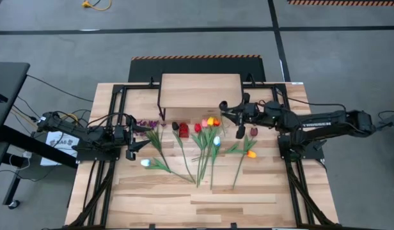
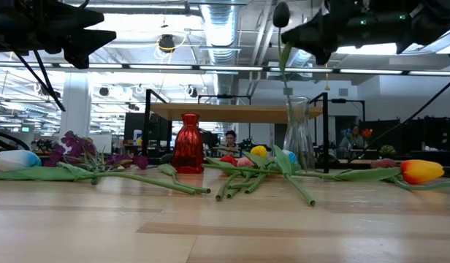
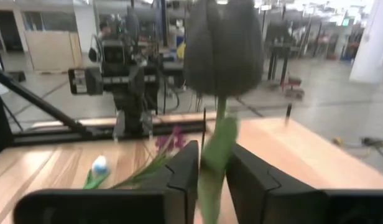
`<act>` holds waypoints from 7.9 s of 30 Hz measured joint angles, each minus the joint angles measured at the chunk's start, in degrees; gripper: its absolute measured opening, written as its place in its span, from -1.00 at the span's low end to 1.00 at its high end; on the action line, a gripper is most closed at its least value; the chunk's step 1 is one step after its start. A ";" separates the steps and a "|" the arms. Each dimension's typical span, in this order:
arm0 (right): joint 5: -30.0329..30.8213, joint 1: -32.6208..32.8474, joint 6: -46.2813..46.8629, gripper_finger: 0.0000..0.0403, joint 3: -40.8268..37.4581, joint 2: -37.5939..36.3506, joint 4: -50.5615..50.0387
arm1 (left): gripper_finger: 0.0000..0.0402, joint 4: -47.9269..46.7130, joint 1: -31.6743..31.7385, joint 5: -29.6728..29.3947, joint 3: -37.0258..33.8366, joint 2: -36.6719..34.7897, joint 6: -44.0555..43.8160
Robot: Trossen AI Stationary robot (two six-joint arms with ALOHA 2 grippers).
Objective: Pick and place flowers into a vace then onto a shelf
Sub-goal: Put the bottom black flower into the transparent vase, then put the dark red flower into the transparent vase
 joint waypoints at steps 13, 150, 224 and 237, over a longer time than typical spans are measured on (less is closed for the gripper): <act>-0.02 0.15 0.65 -0.31 0.00 -9.89 -14.58 | 0.12 0.02 0.00 0.00 0.00 0.00 -0.02; 10.75 8.39 89.13 -1.00 1.53 9.62 -70.43 | 0.12 -2.91 0.00 9.01 0.00 0.00 -5.22; 54.41 40.34 1.82 -1.00 34.89 16.70 -11.83 | 0.30 15.26 -0.04 20.46 4.30 15.91 -14.80; 40.00 35.26 3.18 -1.00 45.34 30.56 -11.13 | 0.31 15.13 -0.04 20.57 22.08 43.86 -6.55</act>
